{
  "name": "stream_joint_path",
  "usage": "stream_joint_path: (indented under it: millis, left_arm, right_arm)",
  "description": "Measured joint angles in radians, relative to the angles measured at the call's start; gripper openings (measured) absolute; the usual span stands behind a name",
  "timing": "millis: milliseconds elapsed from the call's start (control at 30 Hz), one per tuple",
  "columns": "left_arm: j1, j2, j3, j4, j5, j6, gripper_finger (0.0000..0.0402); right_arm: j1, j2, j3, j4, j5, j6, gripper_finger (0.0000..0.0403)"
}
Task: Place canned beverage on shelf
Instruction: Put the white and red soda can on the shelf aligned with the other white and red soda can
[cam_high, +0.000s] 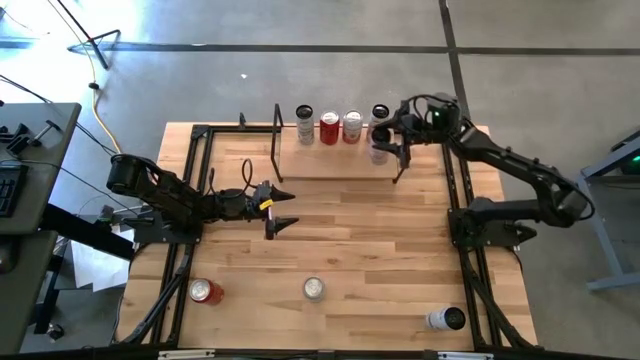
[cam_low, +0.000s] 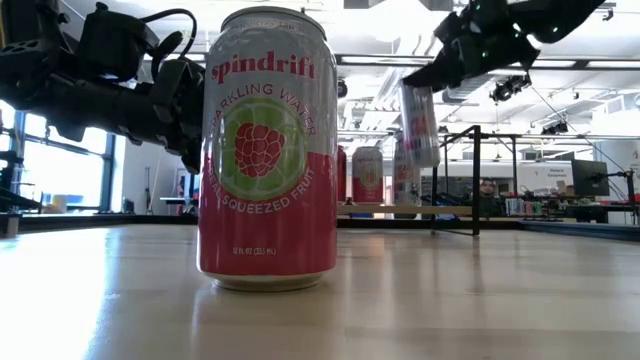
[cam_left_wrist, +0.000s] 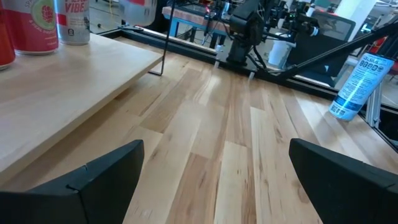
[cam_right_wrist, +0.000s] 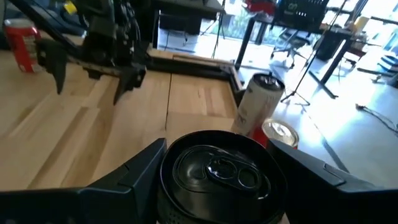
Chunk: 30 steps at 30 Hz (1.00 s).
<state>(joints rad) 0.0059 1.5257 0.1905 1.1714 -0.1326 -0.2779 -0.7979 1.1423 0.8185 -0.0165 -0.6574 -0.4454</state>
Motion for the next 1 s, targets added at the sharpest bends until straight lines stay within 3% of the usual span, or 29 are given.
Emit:
stream_joint_path:
  millis: [467, 1000]
  left_arm:
    - [0.0, 0.0, 0.0, 0.0, 0.0, 0.001, 0.0392]
    - [0.0, 0.0, 0.0, 0.0, 0.004, -0.001, 0.0392]
  right_arm:
    - [-0.013, 0.179, 0.0, 0.133, 0.012, 0.018, 0.0236]
    - [-0.013, 0.259, 0.001, 0.164, 0.056, -0.008, 0.0236]
